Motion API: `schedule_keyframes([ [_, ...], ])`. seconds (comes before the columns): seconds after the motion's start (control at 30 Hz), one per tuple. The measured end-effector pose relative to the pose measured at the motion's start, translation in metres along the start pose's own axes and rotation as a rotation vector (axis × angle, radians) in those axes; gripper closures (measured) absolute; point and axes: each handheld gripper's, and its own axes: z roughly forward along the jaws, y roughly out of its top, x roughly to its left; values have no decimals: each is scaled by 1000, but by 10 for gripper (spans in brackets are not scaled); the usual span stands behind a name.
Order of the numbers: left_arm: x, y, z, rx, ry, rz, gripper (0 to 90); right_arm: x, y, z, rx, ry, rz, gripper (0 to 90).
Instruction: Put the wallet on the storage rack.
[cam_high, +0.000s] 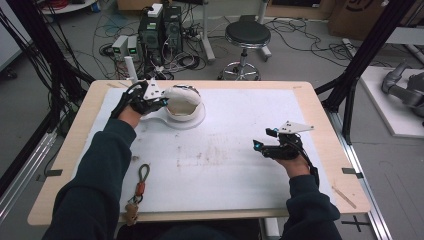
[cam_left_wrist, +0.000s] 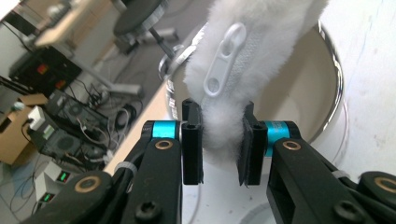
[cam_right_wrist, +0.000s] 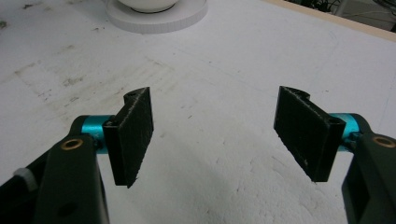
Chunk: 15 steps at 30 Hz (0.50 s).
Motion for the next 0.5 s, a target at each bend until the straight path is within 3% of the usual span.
schedule_keyframes([
  [0.03, -1, -1, 4, 11, -5, -26, 734, 0, 0, 0, -2, 1, 4, 289],
  [0.1, -1, -5, 9, 18, -7, -126, 643, -1, -1, -1, -3, 3, 6, 289],
  [0.17, 2, -11, 9, -16, -38, -262, 496, -1, -1, -1, -4, 4, 12, 289],
  [0.23, 5, -16, 5, -59, -85, -355, 439, -1, -2, -2, -1, 4, 17, 289],
  [0.27, 5, -16, 5, -59, -85, -355, 428, -1, -2, -2, -4, 4, 18, 289],
  [0.3, 8, -18, -3, -107, -112, -405, 425, -2, -2, -2, -2, 3, 16, 289],
  [0.4, 12, -21, -11, -200, -143, -479, 426, -1, -2, -1, 1, 6, 13, 289],
  [0.5, 14, -22, -13, -248, -148, -535, 448, 0, -2, 0, 10, 5, 11, 289],
])
